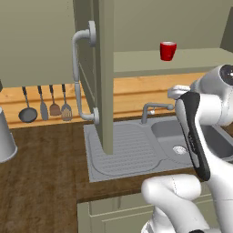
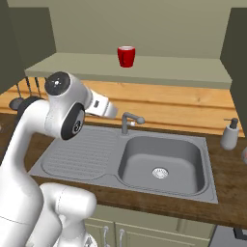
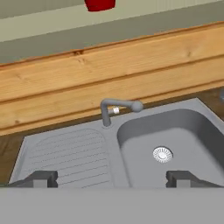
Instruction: Pick the kettle from the counter and place it on the tray. Then pick the mug from the cabinet and place it on the tray. Then close the cabinet doors.
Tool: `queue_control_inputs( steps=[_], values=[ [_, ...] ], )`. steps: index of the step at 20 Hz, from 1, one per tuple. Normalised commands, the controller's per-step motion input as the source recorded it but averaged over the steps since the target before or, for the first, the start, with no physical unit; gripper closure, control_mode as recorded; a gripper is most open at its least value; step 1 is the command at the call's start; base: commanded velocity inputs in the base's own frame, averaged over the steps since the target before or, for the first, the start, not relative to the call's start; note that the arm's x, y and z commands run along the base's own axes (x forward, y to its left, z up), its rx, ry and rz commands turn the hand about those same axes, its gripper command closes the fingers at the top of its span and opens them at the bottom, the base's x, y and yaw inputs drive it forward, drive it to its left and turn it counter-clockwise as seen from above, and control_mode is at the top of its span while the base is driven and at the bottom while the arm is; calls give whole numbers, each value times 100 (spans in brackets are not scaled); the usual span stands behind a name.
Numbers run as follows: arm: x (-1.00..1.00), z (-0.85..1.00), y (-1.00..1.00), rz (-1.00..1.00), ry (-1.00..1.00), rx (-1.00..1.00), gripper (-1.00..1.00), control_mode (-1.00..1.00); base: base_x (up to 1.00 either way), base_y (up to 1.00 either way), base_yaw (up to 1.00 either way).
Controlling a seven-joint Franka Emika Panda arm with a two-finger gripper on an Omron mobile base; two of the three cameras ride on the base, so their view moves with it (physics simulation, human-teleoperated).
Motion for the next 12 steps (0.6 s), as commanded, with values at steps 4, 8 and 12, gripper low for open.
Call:
queue_control_inputs(
  steps=[4, 8, 12],
  values=[
    [0, 63, -26, -7, -14, 1, -100, -100, 0, 0, 0],
    [11, 59, -14, 0, -13, 0, -100, -100, 0, 0, 0],
    [9, 55, -7, 0, -1, 0, -100, -100, 0, 0, 0]
  ],
)
